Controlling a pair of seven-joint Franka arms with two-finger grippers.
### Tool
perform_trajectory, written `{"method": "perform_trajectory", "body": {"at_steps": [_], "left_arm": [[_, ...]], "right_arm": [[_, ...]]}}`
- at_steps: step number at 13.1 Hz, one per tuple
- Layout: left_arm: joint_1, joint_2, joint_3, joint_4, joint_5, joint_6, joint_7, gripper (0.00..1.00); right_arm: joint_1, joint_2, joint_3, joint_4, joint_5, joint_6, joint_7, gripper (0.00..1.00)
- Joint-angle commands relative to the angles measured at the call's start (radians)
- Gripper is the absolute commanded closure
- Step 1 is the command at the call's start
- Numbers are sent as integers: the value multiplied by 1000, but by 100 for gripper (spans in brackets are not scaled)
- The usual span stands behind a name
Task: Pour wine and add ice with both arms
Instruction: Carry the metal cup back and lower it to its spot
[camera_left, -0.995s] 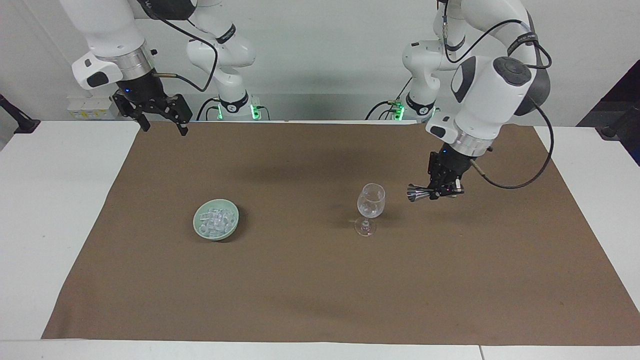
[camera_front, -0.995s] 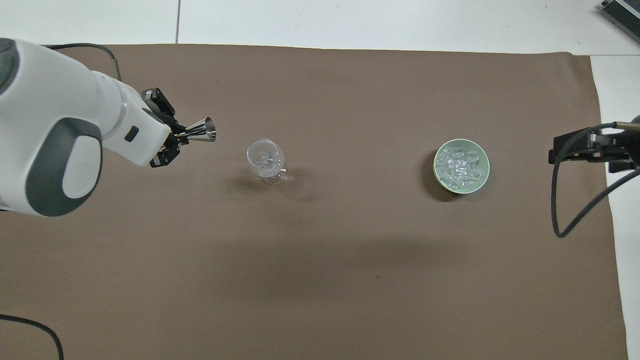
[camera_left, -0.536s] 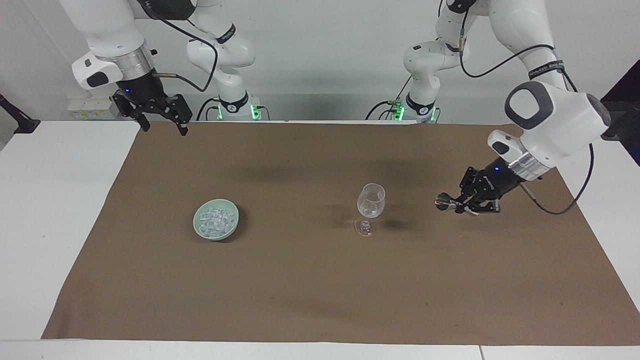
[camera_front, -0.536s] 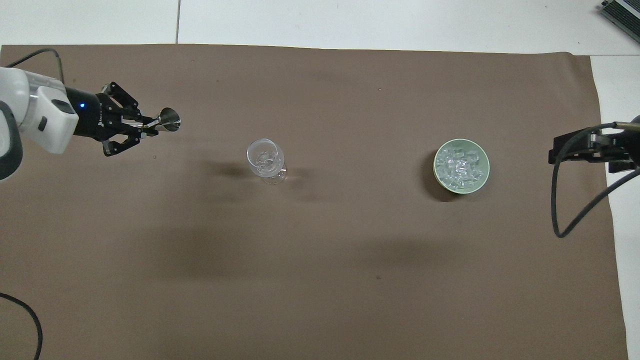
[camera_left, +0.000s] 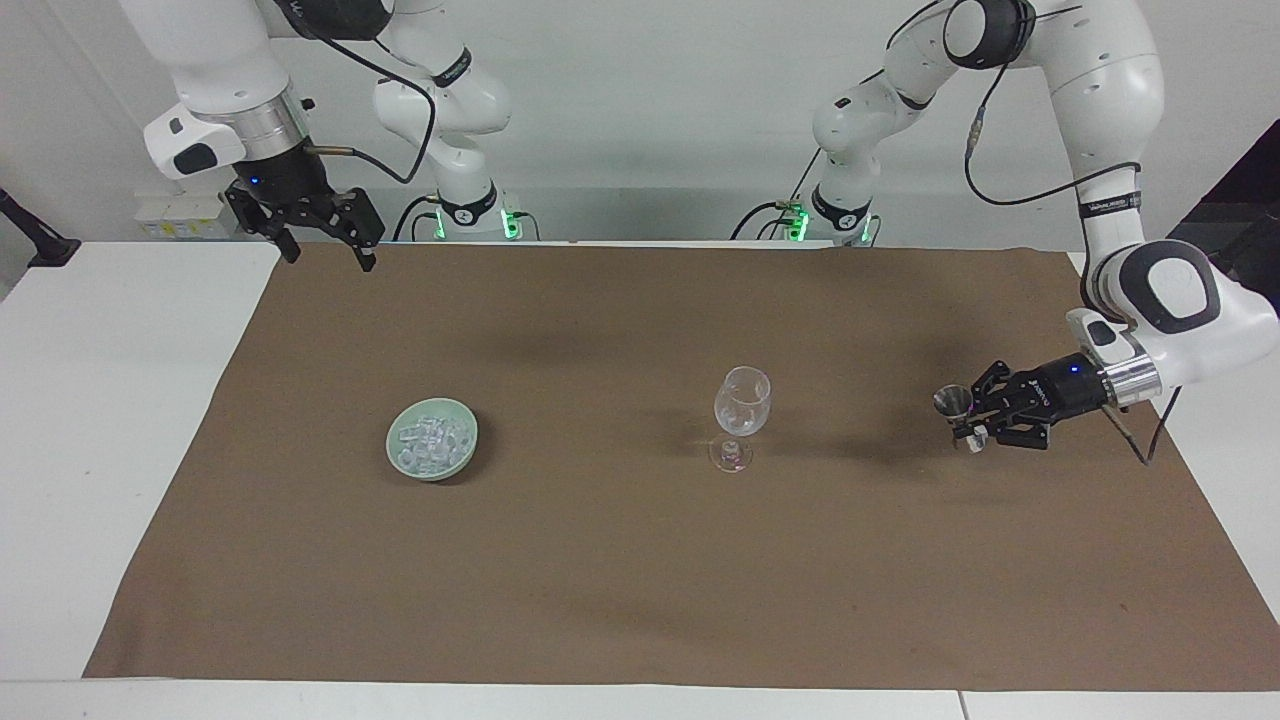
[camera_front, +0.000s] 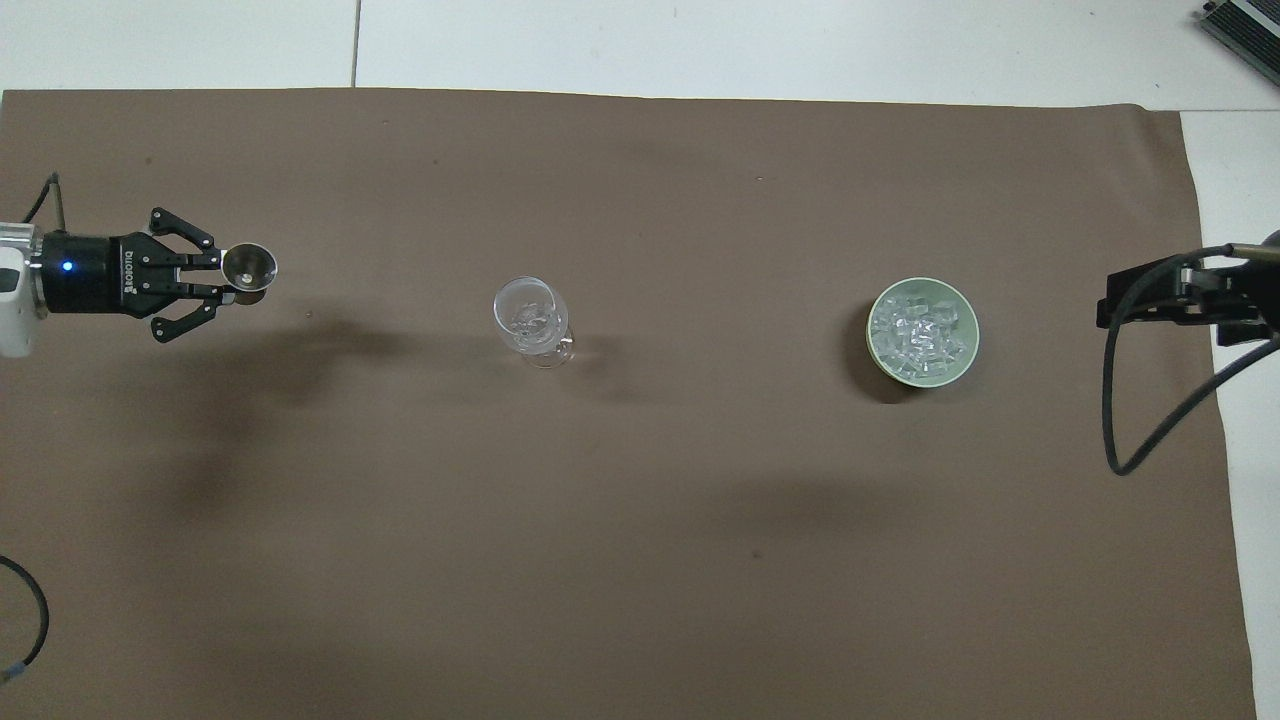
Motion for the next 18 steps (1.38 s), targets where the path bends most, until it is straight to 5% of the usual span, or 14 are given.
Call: {"method": "perform_trajectory", "body": {"at_steps": [1, 7, 13, 18], "left_arm": [[49, 124, -16, 22, -132, -134, 131, 100], [97, 267, -16, 20, -205, -197, 211, 100], [103, 290, -10, 19, -203, -209, 214, 100], [129, 319, -10, 26, -180, -206, 214, 100]], "right_arm": [[-9, 0, 4, -4, 20, 11, 10, 0], [-9, 0, 4, -4, 20, 11, 10, 0], [-11, -6, -2, -6, 19, -41, 10, 0], [-2, 17, 0, -20, 19, 55, 6, 0]]}}
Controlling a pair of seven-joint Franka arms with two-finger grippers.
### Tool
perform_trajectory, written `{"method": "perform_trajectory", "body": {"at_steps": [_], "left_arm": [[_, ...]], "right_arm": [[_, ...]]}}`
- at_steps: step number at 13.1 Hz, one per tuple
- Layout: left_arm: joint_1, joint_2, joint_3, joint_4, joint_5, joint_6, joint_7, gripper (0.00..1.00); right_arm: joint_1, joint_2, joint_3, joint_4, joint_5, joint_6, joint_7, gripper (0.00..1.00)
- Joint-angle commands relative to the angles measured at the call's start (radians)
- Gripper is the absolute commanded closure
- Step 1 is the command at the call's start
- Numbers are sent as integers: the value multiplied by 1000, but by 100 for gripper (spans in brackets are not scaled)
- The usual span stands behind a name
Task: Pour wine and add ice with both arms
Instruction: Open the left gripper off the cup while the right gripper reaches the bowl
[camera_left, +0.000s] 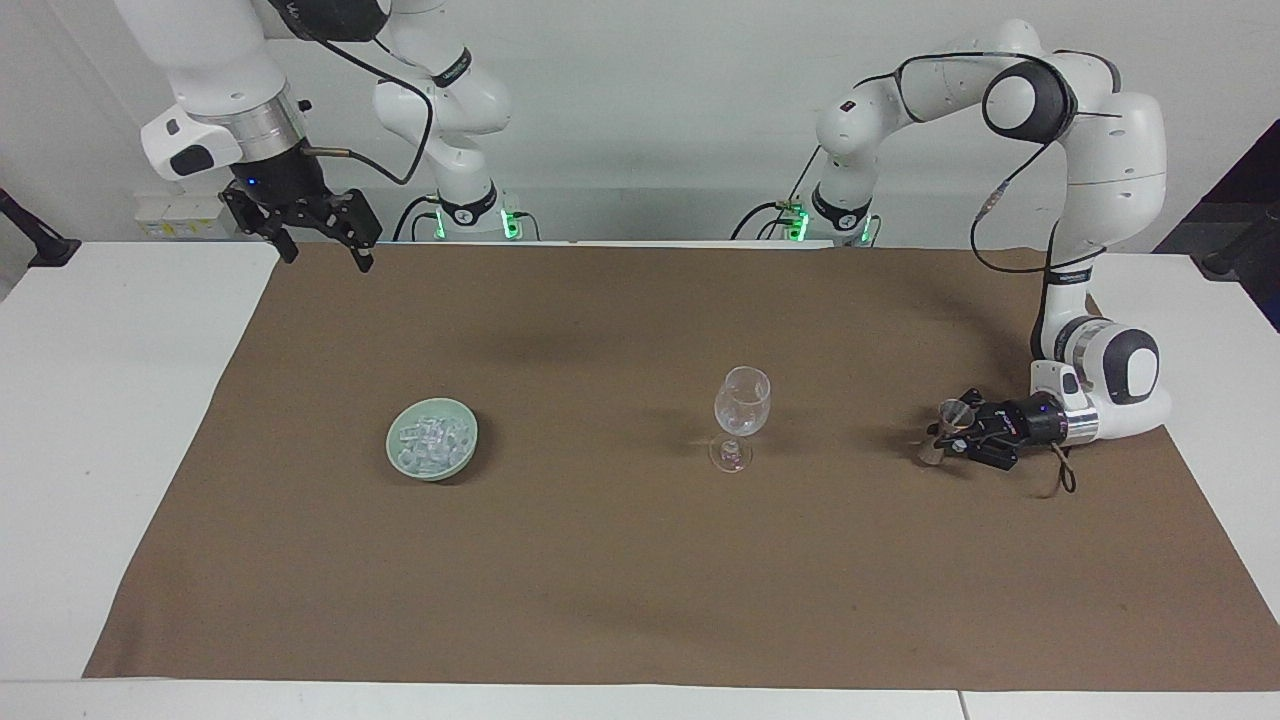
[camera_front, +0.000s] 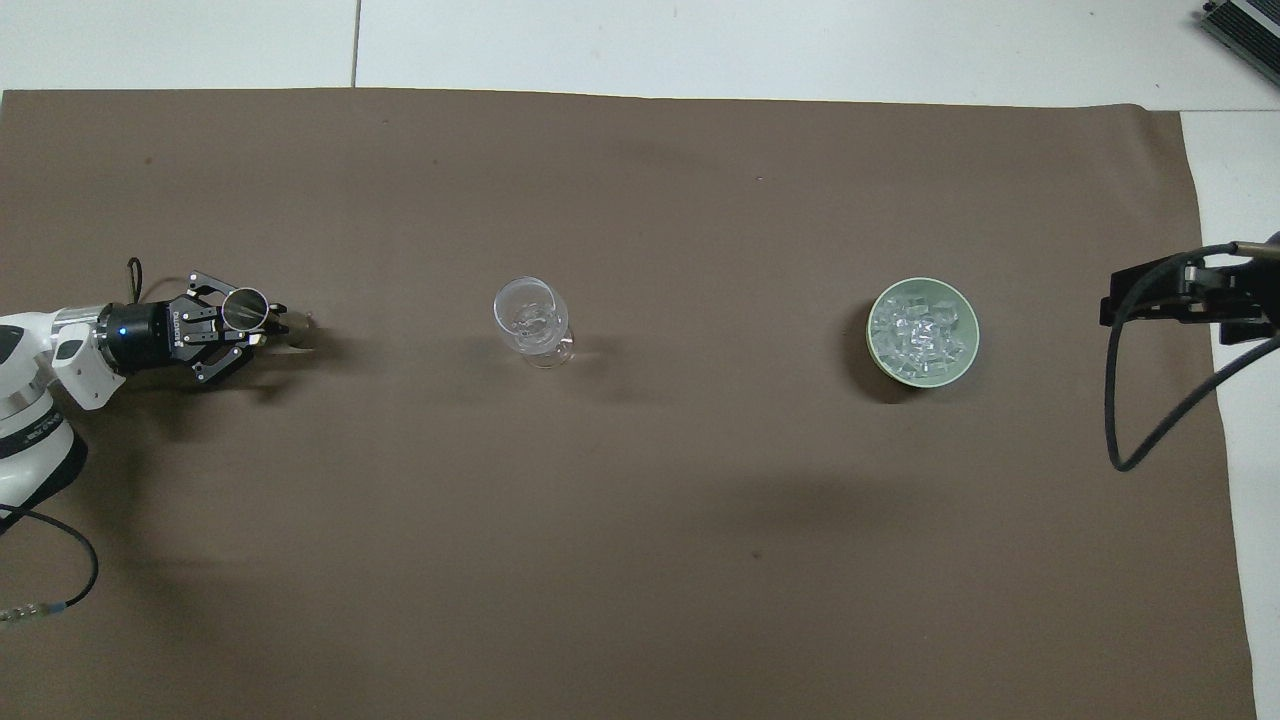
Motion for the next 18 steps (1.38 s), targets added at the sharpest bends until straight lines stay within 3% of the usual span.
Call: {"method": "perform_trajectory", "body": {"at_steps": [1, 4, 8, 10, 11, 12, 13, 15, 18], "left_arm": [[33, 32, -9, 24, 9, -24, 14, 100], [30, 40, -9, 21, 16, -26, 16, 100], [33, 52, -9, 24, 15, -26, 13, 99], [31, 52, -9, 23, 13, -23, 11, 83], [31, 51, -9, 23, 13, -24, 10, 72], [31, 46, -9, 27, 13, -24, 4, 54], [31, 42, -9, 32, 15, -26, 2, 45], [33, 37, -9, 32, 16, -27, 13, 33], [46, -1, 1, 60, 59, -27, 10, 29]], "right_arm": [[3, 32, 5, -15, 19, 57, 6, 0], [19, 96, 14, -19, 17, 126, 12, 0], [49, 133, 14, -125, 16, 295, 16, 0], [56, 165, 14, -156, 13, 346, 13, 0], [58, 168, 14, -191, 11, 398, 14, 0], [58, 170, 14, -232, 8, 447, 13, 0], [59, 176, 14, -275, 8, 500, 14, 0], [78, 197, 14, -321, 2, 577, 14, 0], [82, 225, 14, -349, 0, 605, 17, 0]]}}
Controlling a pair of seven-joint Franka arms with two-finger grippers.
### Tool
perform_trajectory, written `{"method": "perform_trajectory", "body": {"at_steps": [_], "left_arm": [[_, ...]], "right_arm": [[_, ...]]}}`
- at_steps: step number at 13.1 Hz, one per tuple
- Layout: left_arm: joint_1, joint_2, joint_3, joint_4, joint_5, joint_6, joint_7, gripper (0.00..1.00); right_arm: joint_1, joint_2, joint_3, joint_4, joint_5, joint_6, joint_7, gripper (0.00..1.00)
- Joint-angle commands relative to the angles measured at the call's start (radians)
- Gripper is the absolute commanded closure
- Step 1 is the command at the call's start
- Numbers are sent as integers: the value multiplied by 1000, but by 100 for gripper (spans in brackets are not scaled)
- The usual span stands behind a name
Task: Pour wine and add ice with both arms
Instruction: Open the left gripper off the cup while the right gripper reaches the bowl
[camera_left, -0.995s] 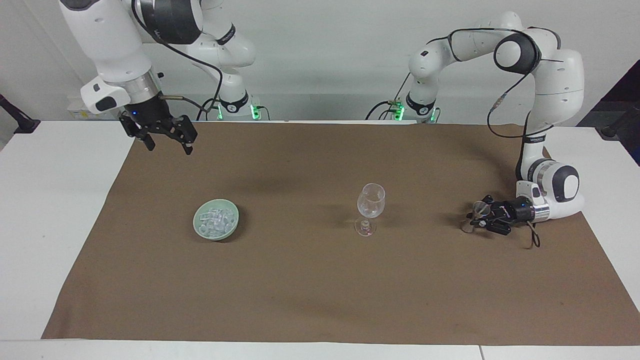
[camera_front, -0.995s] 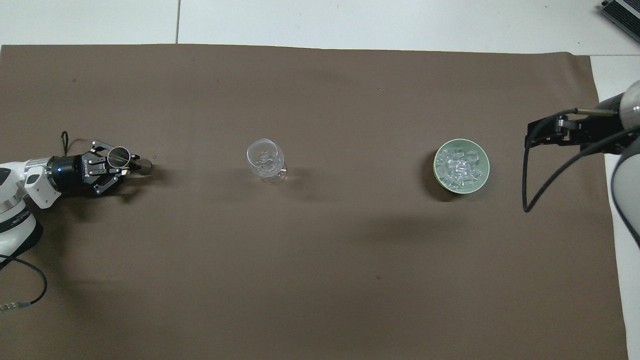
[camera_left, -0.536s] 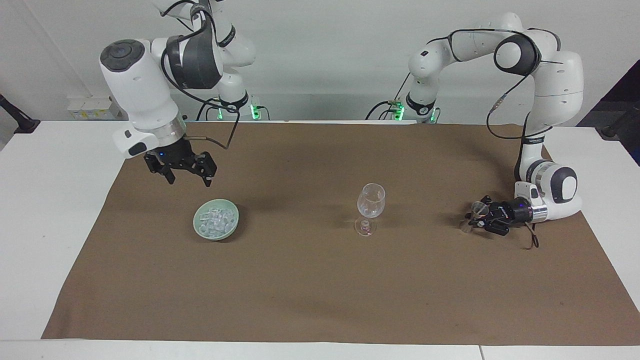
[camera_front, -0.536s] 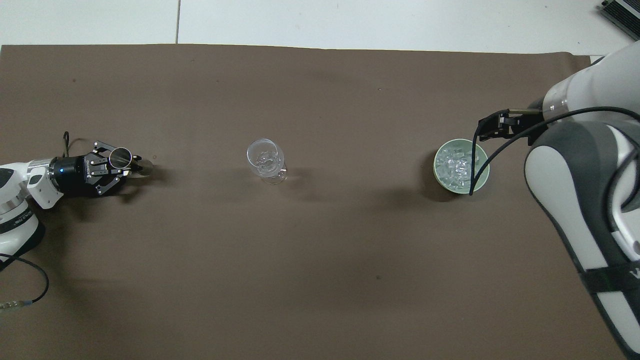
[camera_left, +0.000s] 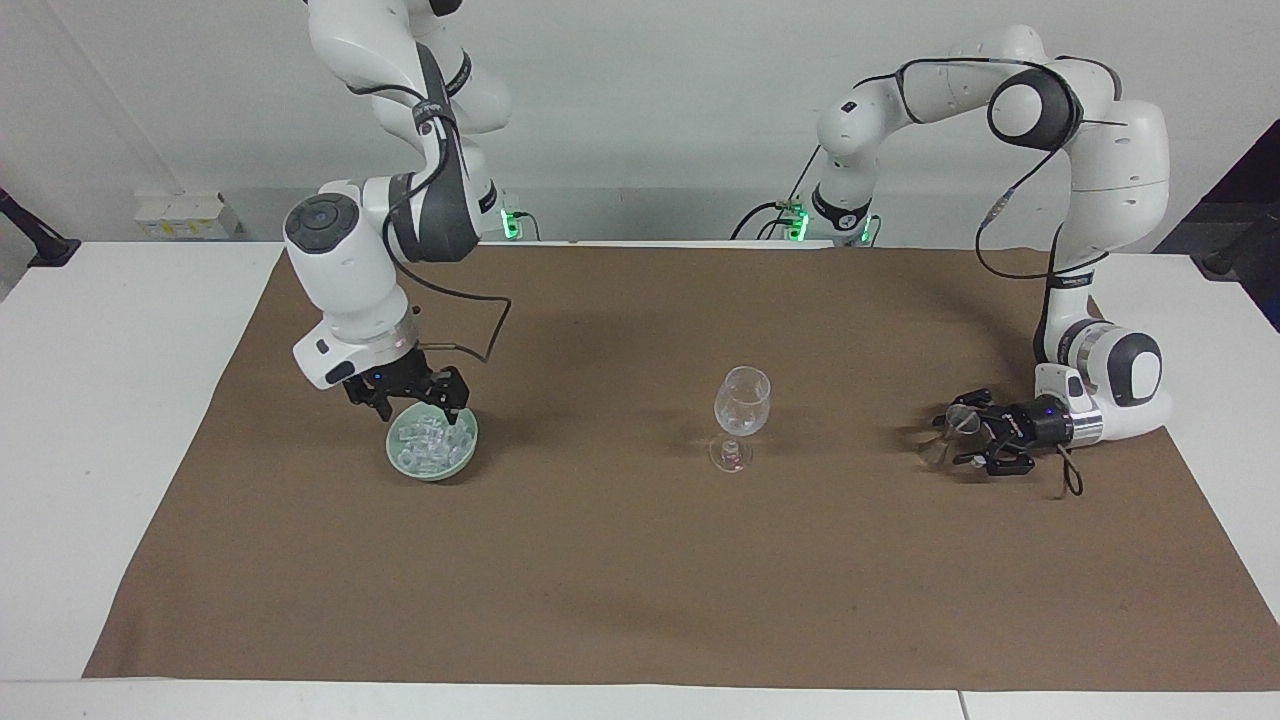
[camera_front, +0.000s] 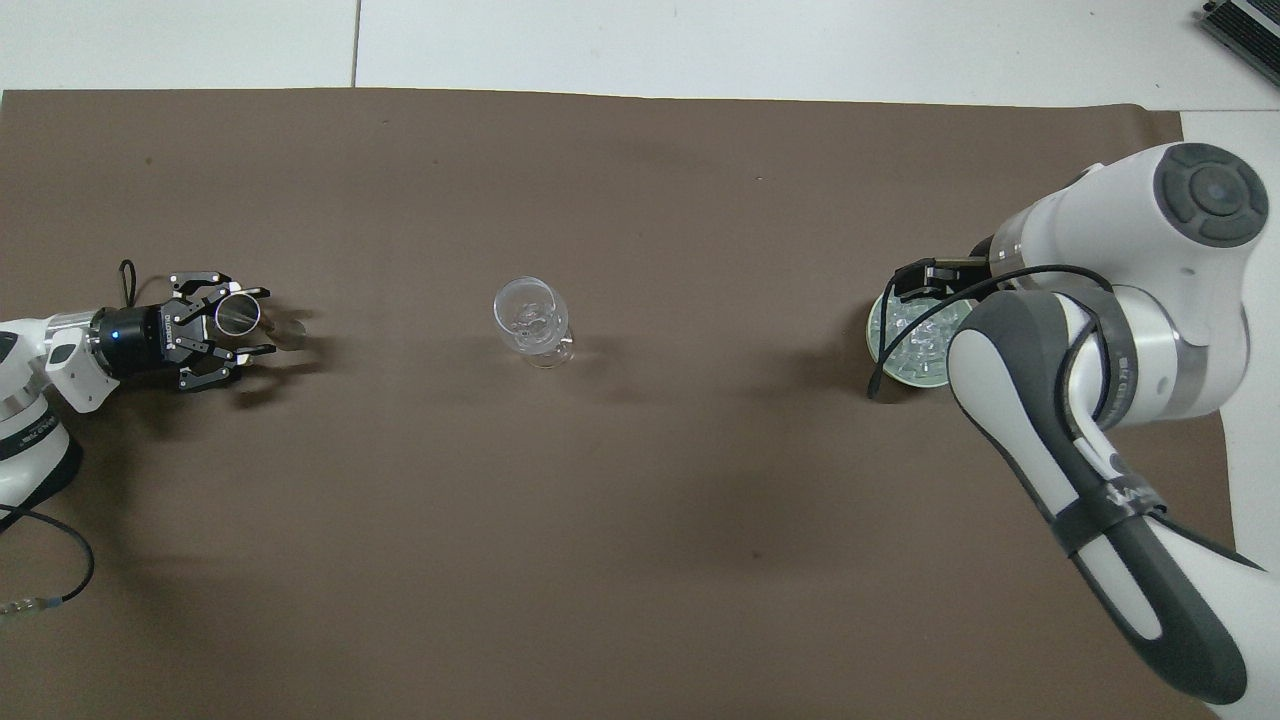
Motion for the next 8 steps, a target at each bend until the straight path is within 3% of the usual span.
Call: {"method": "perform_trajectory", "body": {"at_steps": [1, 5, 8], "left_arm": [[27, -41, 10, 37, 71, -20, 1, 29], [20, -130, 69, 66, 166, -26, -10, 31], [17, -243, 75, 156, 382, -16, -169, 36]], "right_arm": [[1, 7, 2, -41, -1, 47, 15, 0], [-2, 39, 1, -63, -1, 70, 13, 0], [-2, 35, 1, -103, -13, 73, 13, 9]]}}
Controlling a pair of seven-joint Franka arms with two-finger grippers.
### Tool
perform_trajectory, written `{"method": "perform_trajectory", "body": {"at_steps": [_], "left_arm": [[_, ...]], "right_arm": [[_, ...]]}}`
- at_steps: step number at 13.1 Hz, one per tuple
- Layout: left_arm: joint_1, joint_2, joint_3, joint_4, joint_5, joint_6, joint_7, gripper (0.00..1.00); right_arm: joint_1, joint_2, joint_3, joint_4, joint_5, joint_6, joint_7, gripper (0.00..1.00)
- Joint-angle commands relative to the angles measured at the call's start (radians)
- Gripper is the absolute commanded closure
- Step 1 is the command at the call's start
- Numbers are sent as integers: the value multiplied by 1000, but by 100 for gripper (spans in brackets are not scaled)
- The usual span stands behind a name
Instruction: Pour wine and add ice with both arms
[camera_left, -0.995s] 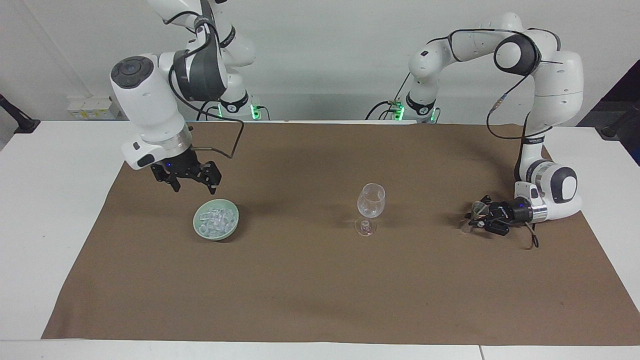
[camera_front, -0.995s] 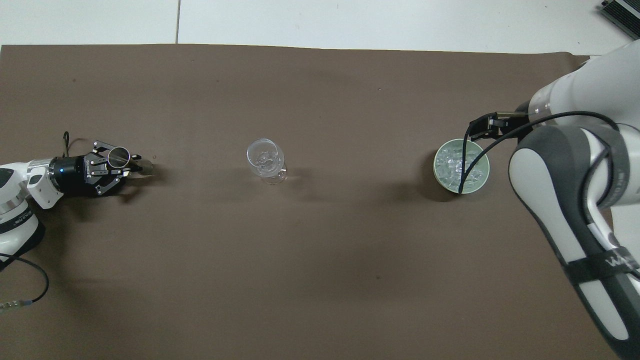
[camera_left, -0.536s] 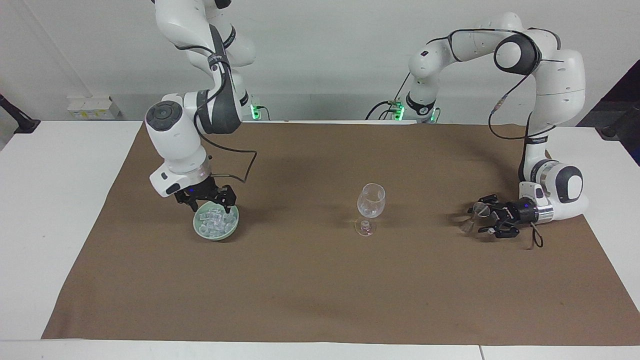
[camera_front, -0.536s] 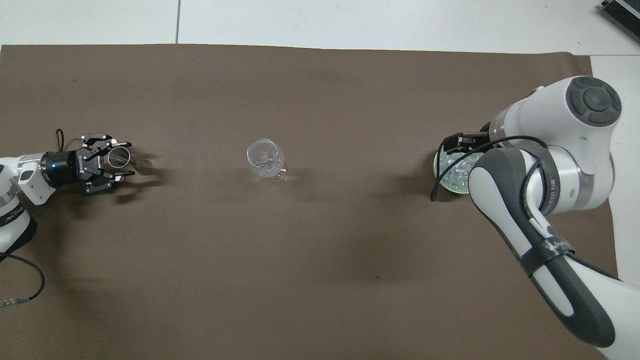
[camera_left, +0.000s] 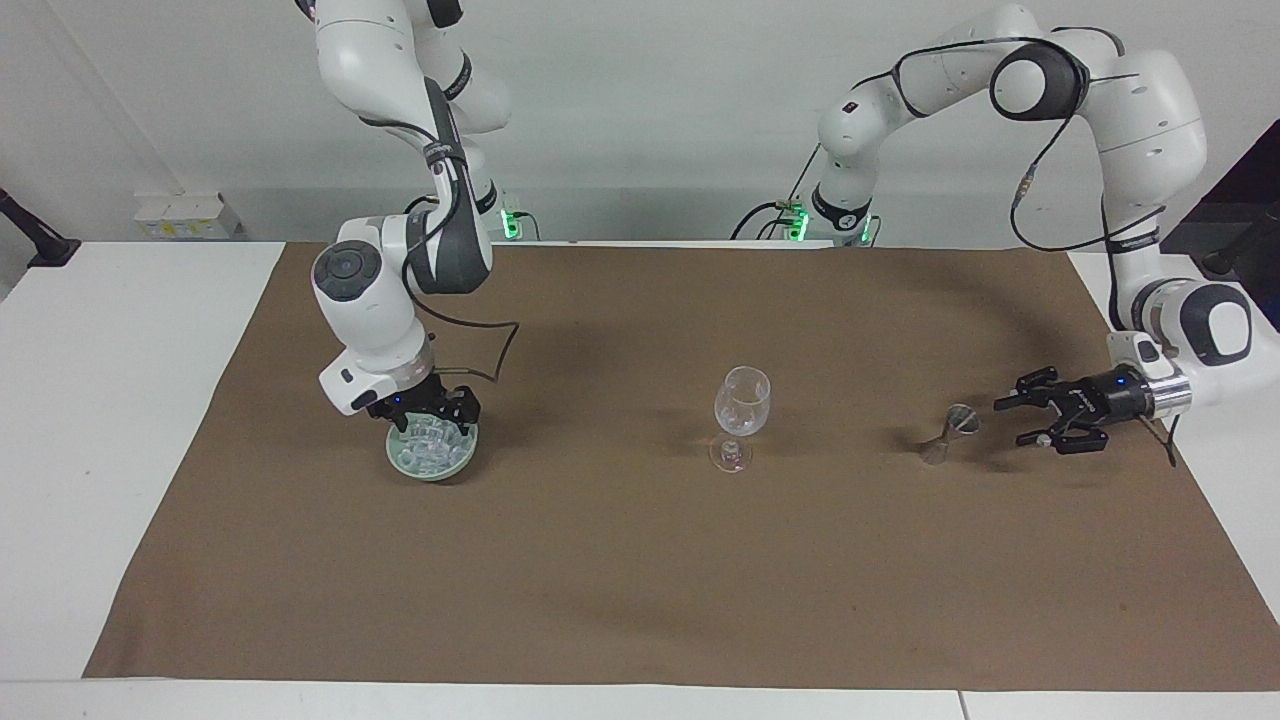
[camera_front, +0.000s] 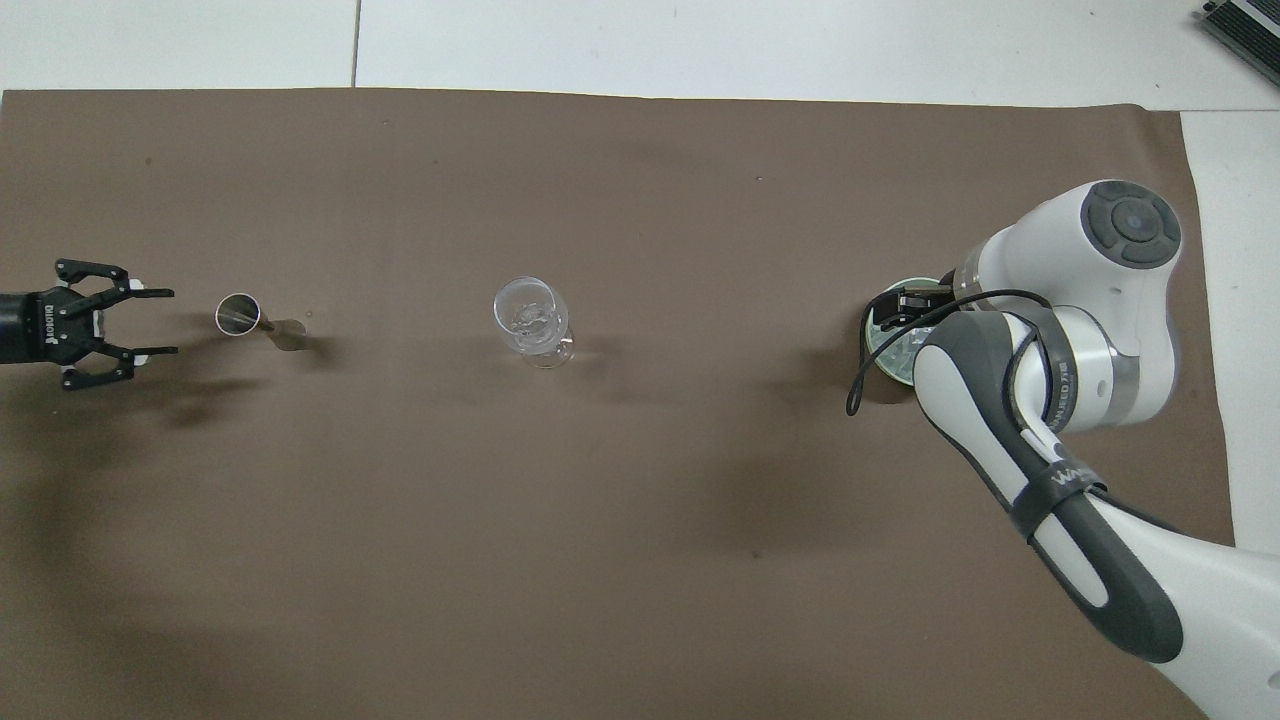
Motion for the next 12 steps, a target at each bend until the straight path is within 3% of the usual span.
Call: {"method": "perform_trajectory", "body": {"at_steps": [1, 5, 9, 10, 12], "left_arm": [[-16, -132, 2, 48, 170, 4, -191, 36], [-119, -295, 2, 38, 291, 33, -495, 36], [-237, -439, 5, 46, 478, 54, -880, 36], [-254, -473, 5, 43, 516, 74, -952, 35], [-263, -542, 1, 22, 602, 86, -1147, 34]], "right_arm": [[-6, -12, 2, -56, -21, 39, 13, 12], [-17, -21, 0, -92, -64, 63, 9, 25], [-17, -21, 0, -86, -65, 61, 13, 76], [-17, -21, -1, -83, -65, 62, 15, 82], [-17, -21, -1, -70, -64, 64, 18, 82]]}}
